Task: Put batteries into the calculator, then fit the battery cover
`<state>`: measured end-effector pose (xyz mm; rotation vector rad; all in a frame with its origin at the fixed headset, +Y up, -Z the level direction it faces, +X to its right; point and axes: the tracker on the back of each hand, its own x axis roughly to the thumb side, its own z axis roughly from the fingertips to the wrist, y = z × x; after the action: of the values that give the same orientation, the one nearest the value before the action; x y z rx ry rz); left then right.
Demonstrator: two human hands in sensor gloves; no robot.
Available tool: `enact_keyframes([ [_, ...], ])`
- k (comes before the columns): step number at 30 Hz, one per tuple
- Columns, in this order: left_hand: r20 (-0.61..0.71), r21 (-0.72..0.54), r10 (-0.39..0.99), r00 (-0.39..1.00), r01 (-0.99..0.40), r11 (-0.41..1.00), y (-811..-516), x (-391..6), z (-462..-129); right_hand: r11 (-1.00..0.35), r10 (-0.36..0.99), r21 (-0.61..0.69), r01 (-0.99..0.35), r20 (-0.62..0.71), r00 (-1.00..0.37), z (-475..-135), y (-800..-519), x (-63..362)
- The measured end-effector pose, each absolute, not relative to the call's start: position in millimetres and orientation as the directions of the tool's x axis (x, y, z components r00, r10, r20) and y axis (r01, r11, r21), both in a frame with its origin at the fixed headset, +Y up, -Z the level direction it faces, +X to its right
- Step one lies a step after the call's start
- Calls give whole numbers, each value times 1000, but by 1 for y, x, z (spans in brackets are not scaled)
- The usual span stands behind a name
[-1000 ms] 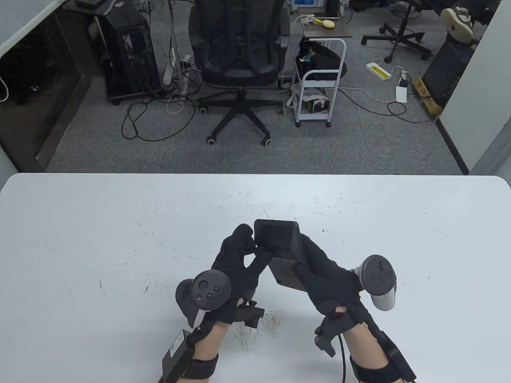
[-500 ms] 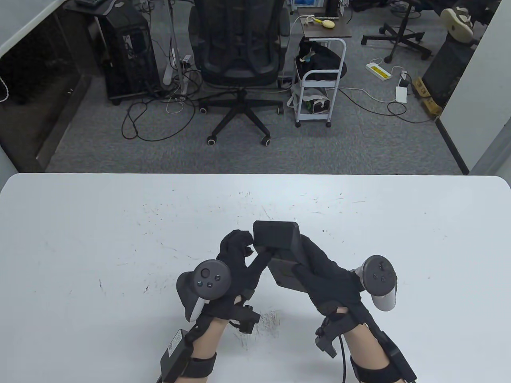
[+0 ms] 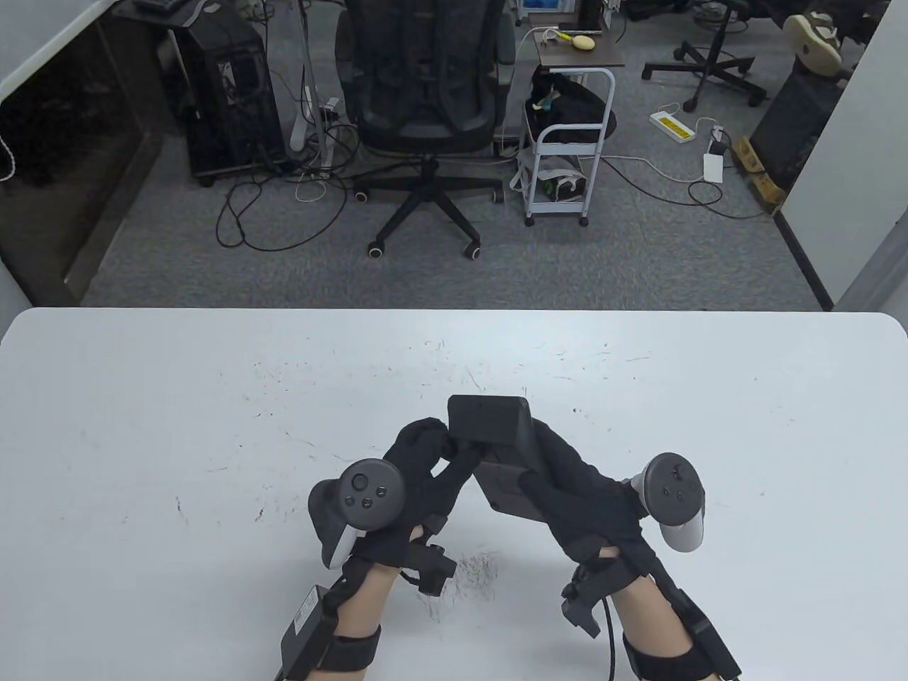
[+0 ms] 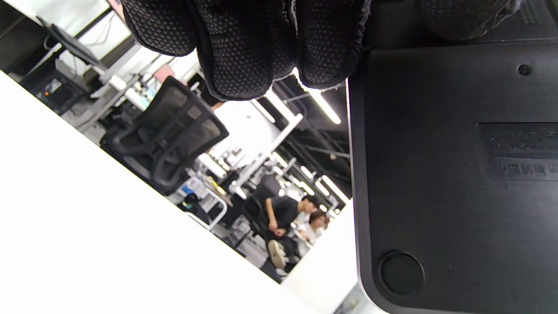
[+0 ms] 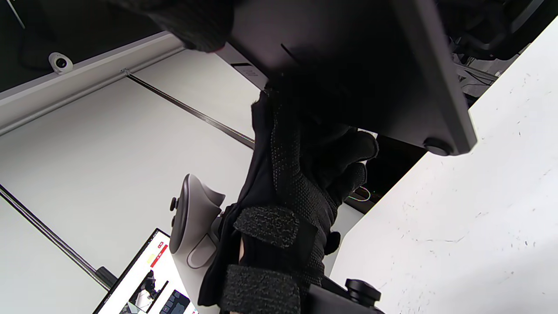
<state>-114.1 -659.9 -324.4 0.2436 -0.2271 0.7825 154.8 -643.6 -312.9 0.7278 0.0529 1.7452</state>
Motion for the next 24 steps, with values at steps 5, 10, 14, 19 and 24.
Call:
enact_keyframes([
  [5, 303, 138, 663, 685, -720, 680, -659, -113, -323, -308, 894, 409, -859, 435, -113, -312, -643, 154],
  [10, 312, 140, 657, 686, -717, 683, -659, -113, -323, -315, 896, 422, -850, 428, -119, -314, -645, 155],
  [14, 310, 132, 656, 688, -715, 687, -661, -112, -323, -311, 901, 429, -848, 417, -120, -315, -646, 155],
  [19, 304, 124, 654, 692, -710, 693, -661, -111, -324, -303, 907, 433, -849, 404, -117, -317, -648, 154],
  [24, 296, 110, 653, 697, -704, 702, -663, -111, -326, -294, 913, 434, -851, 392, -115, -320, -651, 153],
])
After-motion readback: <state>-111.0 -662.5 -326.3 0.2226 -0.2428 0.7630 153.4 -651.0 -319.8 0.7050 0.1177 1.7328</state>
